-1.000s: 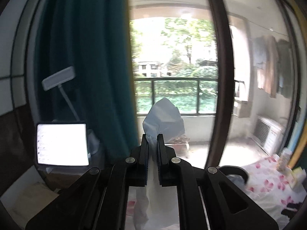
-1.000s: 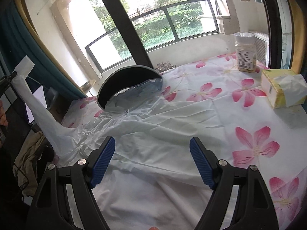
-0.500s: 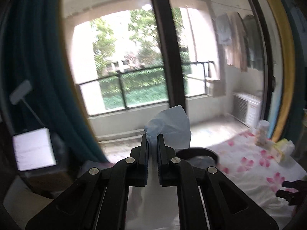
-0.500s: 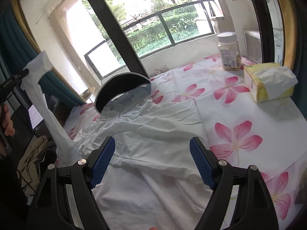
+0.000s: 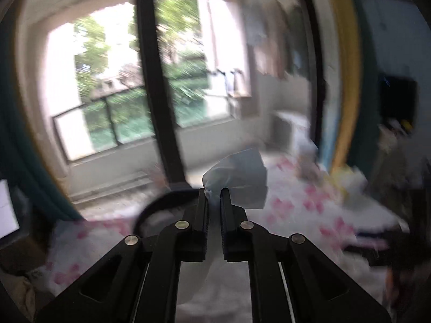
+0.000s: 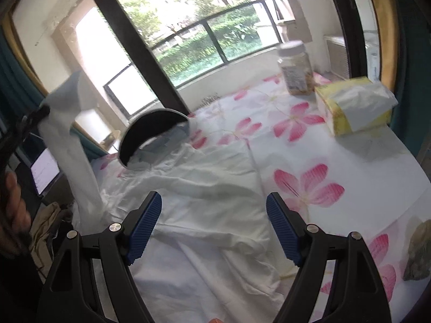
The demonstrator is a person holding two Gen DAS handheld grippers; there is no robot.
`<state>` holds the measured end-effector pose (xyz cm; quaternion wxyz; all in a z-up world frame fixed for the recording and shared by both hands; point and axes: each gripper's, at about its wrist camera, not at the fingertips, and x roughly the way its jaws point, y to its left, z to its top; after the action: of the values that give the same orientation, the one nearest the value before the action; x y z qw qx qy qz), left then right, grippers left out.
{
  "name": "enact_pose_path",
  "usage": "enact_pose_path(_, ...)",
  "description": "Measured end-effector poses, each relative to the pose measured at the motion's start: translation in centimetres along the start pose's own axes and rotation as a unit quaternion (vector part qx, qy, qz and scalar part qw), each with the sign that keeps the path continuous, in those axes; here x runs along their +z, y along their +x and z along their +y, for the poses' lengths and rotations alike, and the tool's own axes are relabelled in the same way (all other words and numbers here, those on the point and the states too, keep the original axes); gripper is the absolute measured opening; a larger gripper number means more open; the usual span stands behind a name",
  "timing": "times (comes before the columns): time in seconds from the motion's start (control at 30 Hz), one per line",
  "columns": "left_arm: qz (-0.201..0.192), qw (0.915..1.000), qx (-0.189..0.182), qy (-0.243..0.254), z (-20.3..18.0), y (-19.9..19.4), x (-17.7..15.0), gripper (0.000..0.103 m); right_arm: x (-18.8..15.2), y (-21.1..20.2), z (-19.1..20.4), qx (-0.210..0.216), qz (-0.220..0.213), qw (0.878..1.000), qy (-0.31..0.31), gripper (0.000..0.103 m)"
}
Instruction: Fold large clothes
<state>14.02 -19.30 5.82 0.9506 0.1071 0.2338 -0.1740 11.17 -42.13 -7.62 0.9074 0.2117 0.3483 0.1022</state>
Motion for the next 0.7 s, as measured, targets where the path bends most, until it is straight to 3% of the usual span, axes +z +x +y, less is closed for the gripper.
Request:
enact_pose_path(0.13, 0.1, 0.9925, -0.068, 0.013, -2.2, 2.9, -5.6, 0.009, -0.7, 0.7, -0.8, -0.017, 0.016, 1.0, 0.01, 0.08)
enact_pose_path(0.2, 0.164, 0.9803, -0.111, 0.008, -3.0, 4.2, -9.4, 0.009, -0.9, 0.9, -1.1, -0.026, 0.024, 0.999, 0.014, 0.08)
enact_pose_path(0.3, 0.222, 0.9636, -0.148, 0.017, -3.5, 5.0, -12.9, 0.015, -1.1, 1.3, -1.0, -0.037, 0.032, 0.999, 0.015, 0.08)
enact_pose_path(0.37, 0.233, 0.9598, -0.156, 0.01, -2.9, 4.4, -14.1, 0.027, -1.2, 1.5, -0.5, -0.042, 0.037, 0.998, 0.011, 0.08)
enact_pose_path(0.5, 0.229, 0.9584, -0.165, -0.04, 1.2, 3.2, -14.1, 0.037, -1.5, 2.4, 1.1, -0.043, 0.051, 0.998, 0.002, 0.08)
enact_pose_path(0.57, 0.214, 0.9613, -0.159, -0.07, 3.6, 2.6, -13.8, 0.044, -1.9, 3.1, 2.2, -0.036, 0.061, 0.997, -0.005, 0.08)
enact_pose_path(0.7, 0.154, 0.9763, -0.109, -0.105, 9.7, 0.6, -12.8, 0.054, -2.7, 4.4, 4.5, -0.021, 0.076, 0.997, -0.015, 0.08)
